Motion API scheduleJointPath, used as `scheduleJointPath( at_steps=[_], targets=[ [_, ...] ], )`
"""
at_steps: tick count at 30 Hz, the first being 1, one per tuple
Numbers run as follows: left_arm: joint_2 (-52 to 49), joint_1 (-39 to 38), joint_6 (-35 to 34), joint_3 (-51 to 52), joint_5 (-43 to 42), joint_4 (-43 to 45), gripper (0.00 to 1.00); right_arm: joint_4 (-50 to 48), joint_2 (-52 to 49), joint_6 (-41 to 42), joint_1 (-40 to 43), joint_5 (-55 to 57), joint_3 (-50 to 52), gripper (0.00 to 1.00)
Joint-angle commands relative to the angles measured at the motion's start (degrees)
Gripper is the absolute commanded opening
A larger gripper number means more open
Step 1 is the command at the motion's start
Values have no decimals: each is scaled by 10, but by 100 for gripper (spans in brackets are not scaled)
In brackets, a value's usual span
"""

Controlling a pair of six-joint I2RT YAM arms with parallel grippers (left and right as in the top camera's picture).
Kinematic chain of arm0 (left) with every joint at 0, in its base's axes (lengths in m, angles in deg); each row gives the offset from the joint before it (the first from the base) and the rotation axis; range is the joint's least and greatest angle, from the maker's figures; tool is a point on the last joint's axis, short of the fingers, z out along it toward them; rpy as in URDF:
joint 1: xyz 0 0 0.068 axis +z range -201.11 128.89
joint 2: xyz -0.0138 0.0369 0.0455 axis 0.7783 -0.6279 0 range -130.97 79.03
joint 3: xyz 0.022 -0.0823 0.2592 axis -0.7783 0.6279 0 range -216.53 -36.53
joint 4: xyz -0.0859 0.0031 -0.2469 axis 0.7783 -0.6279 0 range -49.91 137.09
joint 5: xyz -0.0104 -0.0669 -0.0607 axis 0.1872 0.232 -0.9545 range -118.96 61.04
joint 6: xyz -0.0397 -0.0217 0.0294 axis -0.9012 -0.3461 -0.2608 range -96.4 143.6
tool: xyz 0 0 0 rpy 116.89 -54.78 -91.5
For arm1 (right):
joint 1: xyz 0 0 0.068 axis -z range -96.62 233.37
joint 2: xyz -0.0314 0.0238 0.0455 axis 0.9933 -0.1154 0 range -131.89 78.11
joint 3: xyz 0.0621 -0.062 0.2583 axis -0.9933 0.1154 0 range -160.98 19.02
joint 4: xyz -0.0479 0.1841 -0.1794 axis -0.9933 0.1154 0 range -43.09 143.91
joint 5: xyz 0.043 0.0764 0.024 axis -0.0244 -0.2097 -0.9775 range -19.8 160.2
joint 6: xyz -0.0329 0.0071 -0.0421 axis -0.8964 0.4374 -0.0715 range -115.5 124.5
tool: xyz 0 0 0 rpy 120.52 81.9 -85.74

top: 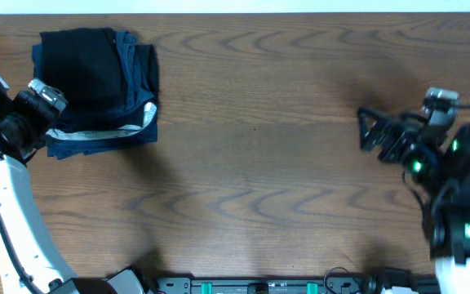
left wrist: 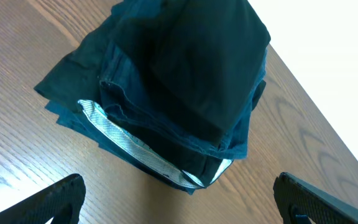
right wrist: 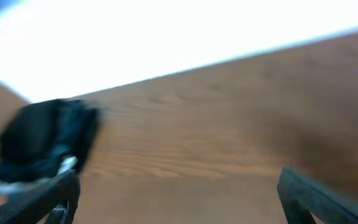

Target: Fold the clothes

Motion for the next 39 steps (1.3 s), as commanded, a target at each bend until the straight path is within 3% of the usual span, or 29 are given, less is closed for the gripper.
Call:
scheduleJointPath(
  at_steps=[1, 11, 19, 24, 39],
  targets=[
    [-1, 2, 7, 0, 5, 0, 98, 4, 78, -7, -54, 2, -2, 99],
    [-1, 2, 7, 0, 5, 0, 98, 44, 291, -8, -118, 33, 35, 99],
    [-1, 2, 7, 0, 5, 0, 98, 34, 397, -7, -130, 90, 157, 99],
    [-1, 2, 7, 0, 5, 0, 98, -39, 446, -7, -130, 122, 254, 99],
    [-1, 2, 7, 0, 5, 0, 98, -335, 446, -21, -130, 244, 485, 99]
  ],
)
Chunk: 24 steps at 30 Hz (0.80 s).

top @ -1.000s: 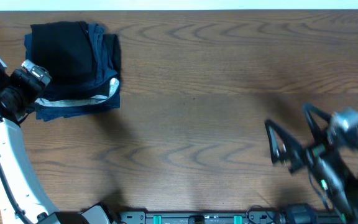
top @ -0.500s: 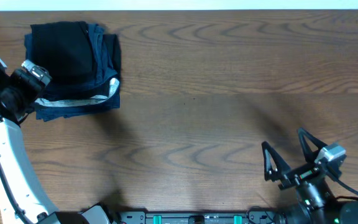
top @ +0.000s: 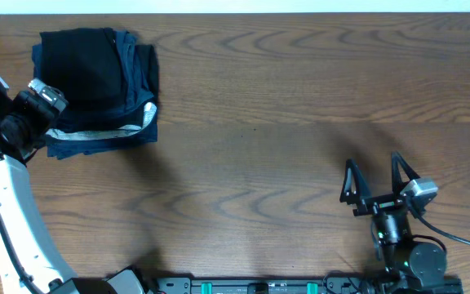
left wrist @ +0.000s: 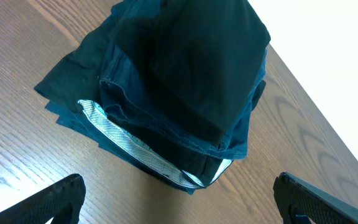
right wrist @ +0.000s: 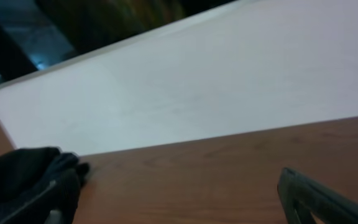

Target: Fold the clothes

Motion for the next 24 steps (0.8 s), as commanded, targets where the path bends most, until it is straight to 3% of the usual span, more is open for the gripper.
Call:
scheduleJointPath(
  at_steps=[1, 10, 17, 24],
  targets=[
    [-1, 1, 7, 0, 5, 0, 98, -27, 4, -29, -5, 34, 31, 99],
    [-1, 1, 7, 0, 5, 0, 98, -6, 4, -182, 20, -4, 40, 99],
    [-1, 1, 7, 0, 5, 0, 98, 76, 4, -243, 57, 2, 40, 99],
    [-1, 1, 7, 0, 5, 0, 98, 95, 4, -287, 65, 28, 40, 99]
  ],
)
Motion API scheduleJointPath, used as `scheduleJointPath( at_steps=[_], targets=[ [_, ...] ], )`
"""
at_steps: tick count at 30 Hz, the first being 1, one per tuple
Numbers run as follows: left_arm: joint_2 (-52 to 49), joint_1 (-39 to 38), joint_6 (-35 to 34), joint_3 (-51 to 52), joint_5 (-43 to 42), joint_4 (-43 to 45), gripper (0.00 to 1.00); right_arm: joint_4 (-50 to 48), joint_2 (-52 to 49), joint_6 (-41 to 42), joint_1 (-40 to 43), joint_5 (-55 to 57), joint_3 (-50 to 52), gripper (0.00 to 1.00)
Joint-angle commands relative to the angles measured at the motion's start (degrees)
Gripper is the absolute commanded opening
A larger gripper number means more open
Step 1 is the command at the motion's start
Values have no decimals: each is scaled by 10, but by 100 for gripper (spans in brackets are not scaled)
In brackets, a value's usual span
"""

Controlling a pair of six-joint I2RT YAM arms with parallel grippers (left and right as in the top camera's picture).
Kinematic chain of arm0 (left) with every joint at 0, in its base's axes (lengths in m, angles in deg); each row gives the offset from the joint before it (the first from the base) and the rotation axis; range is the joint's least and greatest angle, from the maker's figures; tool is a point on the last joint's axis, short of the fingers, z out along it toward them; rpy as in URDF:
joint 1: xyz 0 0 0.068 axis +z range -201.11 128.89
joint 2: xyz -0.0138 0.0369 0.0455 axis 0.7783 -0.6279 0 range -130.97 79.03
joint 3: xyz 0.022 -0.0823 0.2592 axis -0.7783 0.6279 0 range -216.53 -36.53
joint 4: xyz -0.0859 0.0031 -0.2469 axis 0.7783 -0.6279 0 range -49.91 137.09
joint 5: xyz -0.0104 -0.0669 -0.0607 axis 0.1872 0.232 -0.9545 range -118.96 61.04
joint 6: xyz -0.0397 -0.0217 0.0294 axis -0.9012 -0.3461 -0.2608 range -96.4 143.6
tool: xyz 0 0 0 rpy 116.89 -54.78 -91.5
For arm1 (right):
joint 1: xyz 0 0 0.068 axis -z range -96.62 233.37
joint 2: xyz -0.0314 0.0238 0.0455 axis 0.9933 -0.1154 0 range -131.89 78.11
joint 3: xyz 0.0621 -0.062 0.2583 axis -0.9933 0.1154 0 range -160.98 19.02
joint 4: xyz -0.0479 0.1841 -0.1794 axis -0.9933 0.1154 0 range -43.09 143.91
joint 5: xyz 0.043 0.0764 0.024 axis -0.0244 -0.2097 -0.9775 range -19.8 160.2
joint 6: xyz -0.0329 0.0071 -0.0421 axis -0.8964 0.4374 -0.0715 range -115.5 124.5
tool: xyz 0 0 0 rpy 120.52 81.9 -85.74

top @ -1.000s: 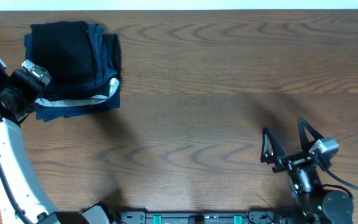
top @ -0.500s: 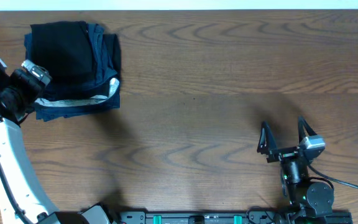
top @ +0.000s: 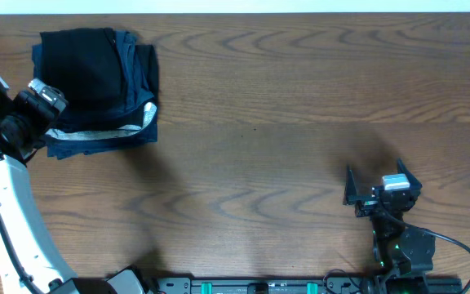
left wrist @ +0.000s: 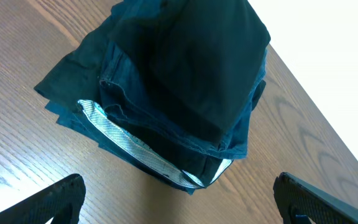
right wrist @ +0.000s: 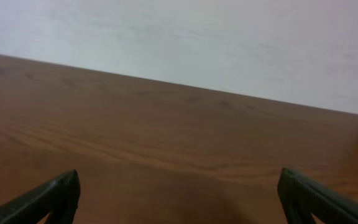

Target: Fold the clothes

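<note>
A folded stack of dark navy and black clothes (top: 96, 82) lies at the table's far left corner, with a light striped inner waistband showing along its near edge (left wrist: 135, 149). My left gripper (left wrist: 179, 208) hovers just in front of the stack, open and empty, its fingers (left wrist: 58, 198) wide apart and clear of the cloth. My right gripper (top: 375, 186) sits low near the front right of the table, open, with only bare wood between its fingertips (right wrist: 48, 200). The right wrist view does not show the clothes.
The brown wooden table (top: 259, 139) stretches between the two arms. Its far edge meets a white surface (right wrist: 229, 43). The left arm's white link (top: 6, 204) runs along the left side. A dark rail (top: 259, 286) lines the front edge.
The right gripper has stayed near the front right but turned, and its camera no longer catches the clothes. The left gripper and the stack are unchanged.
At first the right gripper was raised at the right edge at mid-depth, while the left hovered open by the folded stack. Then the right gripper was down near the front right edge. It is still there, now turned slightly; the left has not moved.
</note>
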Motion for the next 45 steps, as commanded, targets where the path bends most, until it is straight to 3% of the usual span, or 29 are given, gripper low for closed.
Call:
scheduleJointPath(
  at_steps=[1, 7, 19, 45],
  targets=[
    [-1, 1, 7, 0, 5, 0, 98, 3, 4, -31, 12, 17, 1, 99],
    [-1, 1, 7, 0, 5, 0, 98, 3, 4, -26, 20, 17, 1, 99],
    [-1, 1, 7, 0, 5, 0, 98, 1, 4, 67, 30, 40, 1, 99],
    [-1, 1, 7, 0, 5, 0, 98, 0, 4, 68, 30, 40, 1, 99]
  ],
)
